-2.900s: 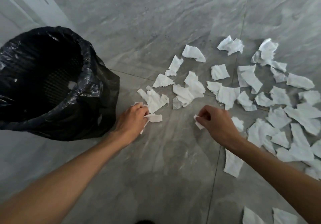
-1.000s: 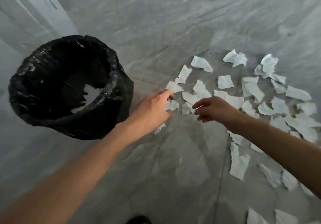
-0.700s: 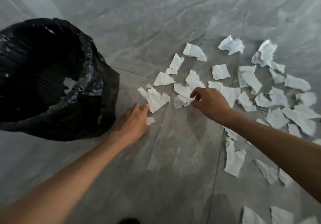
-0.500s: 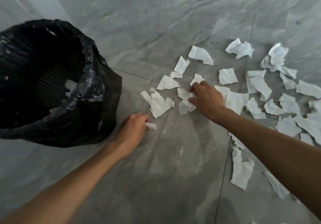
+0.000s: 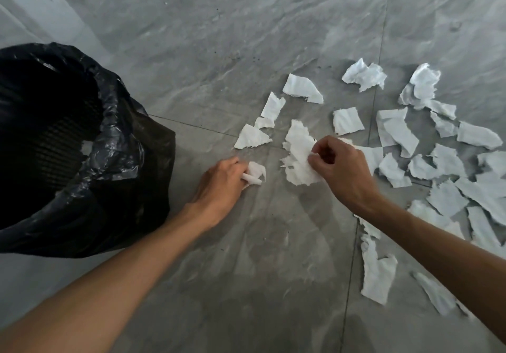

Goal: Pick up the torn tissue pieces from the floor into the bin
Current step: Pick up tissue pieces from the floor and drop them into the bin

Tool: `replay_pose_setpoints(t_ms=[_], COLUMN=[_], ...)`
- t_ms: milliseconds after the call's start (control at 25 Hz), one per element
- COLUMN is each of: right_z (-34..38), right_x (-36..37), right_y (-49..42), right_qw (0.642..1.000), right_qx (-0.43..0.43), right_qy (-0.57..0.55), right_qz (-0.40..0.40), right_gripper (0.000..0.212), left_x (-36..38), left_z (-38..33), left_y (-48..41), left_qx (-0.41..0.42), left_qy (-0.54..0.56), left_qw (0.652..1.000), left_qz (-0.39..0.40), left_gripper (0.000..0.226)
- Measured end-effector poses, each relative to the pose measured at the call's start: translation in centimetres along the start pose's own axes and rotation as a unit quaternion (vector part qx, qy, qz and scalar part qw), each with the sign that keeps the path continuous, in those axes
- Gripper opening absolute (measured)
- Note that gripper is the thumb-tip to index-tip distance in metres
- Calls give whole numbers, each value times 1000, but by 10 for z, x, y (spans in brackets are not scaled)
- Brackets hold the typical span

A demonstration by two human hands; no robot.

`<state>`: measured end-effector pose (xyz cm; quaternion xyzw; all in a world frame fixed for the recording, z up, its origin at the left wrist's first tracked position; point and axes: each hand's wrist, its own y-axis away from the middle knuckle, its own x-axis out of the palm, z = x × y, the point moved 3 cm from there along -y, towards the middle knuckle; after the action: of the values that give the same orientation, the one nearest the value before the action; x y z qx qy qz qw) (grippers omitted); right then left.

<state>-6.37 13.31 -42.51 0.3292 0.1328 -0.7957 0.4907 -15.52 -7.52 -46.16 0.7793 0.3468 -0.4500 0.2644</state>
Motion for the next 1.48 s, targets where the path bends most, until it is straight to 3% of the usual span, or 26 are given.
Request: replay_pose_setpoints(t_ms=[200,360,560,720,880,1040,1120,1200,1320,1400,1480], right_z=[-4,19,93,176,251,305,318,320,311,295,270], right_x=[20,25,10,3,14,51,73,89,92,80,59], right_y=[15,24,23,20,15,16,18,21,26,23,20], right_qw=[978,930,909,904,922,925,937,935,902,902,911], right_qx=[145,223,179,89,9,-36,-33,-9,36,21,-6], right_qy=[-122,-263,-341,-369,-327,-293,-245,-216,-250,-255,-251], right_qz=[90,128,159,196,206,239,246,281,349,349,327], right_gripper=[15,23,22,13,14,10,9,9,18,32,30], left_x=[-42,-124,-230,-285,-279,-251,-243,-241,-247,-252,-252], left_z=[-17,-54,-73,-28,45,102,112,113,101,83,56], left_y=[17,31,60,85,99,110,116,121,123,120,114], left_qx=[-64,-27,54,-5,-127,-268,-288,-287,-255,-209,-163], left_qy=[105,139,63,18,-41,-21,-37,-36,-35,-32,-17], left_qw=[992,984,969,945,946,956,954,953,950,951,955], left_qz=[-40,-107,-234,-328,-294,-121,-72,-89,-176,-226,-247], left_gripper=[4,9,5,4,7,13,14,27,38,39,40])
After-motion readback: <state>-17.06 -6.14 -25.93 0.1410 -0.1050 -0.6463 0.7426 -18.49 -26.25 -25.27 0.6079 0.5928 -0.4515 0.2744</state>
